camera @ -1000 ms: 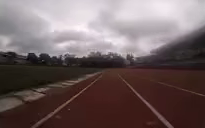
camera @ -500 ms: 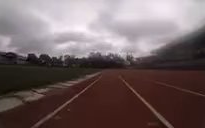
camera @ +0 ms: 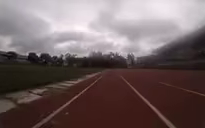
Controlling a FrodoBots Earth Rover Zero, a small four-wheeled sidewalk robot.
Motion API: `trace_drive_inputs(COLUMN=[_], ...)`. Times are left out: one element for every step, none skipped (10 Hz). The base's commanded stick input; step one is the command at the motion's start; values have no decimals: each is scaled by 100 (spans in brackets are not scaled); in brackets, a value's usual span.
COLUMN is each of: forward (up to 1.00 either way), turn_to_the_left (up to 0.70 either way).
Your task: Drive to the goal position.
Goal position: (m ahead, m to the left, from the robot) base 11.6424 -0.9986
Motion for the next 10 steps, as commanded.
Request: trace_drive_inputs(forward=[70,70,70,70,70,70,70,70,70,70], turn_to_the_left=[0,0,0,0,0,0,0,0,0,0])
